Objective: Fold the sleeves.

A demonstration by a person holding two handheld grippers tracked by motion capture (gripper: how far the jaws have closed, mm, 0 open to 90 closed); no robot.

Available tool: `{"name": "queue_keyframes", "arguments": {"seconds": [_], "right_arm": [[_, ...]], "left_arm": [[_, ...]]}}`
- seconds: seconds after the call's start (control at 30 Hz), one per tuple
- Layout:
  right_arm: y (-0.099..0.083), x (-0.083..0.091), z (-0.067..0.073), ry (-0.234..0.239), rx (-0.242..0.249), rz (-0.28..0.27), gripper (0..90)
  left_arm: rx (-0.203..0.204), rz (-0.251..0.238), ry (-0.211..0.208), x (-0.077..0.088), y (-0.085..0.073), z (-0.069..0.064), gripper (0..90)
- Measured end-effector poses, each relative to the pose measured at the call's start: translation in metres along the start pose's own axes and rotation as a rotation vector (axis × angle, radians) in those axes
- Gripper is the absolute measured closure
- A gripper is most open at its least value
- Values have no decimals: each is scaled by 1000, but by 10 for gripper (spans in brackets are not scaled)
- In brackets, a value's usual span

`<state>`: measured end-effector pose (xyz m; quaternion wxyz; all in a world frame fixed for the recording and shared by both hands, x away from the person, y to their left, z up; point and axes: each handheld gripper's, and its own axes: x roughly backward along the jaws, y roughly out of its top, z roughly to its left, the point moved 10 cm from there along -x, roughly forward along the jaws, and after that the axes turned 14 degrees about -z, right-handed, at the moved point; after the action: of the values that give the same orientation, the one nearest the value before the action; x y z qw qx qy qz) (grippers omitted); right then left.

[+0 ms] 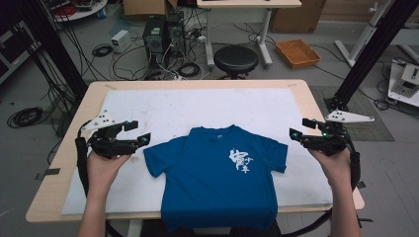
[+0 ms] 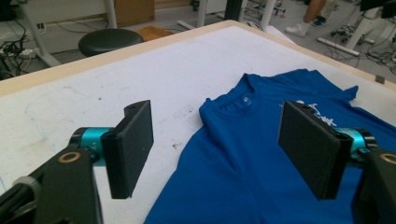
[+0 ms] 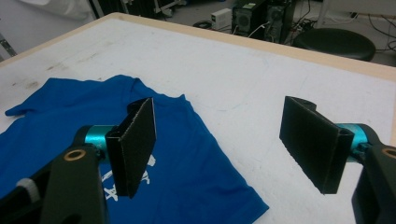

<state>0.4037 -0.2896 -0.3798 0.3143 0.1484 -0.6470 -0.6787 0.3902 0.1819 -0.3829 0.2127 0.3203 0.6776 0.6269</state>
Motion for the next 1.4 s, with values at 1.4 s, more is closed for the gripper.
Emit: {"name": "queue_keyframes", "arguments": {"seconds": [1.4], "right_arm": [[-1, 5, -10, -32, -8, -5, 274]], "left_arm": [[151, 338, 142, -11, -105, 62, 541]]}}
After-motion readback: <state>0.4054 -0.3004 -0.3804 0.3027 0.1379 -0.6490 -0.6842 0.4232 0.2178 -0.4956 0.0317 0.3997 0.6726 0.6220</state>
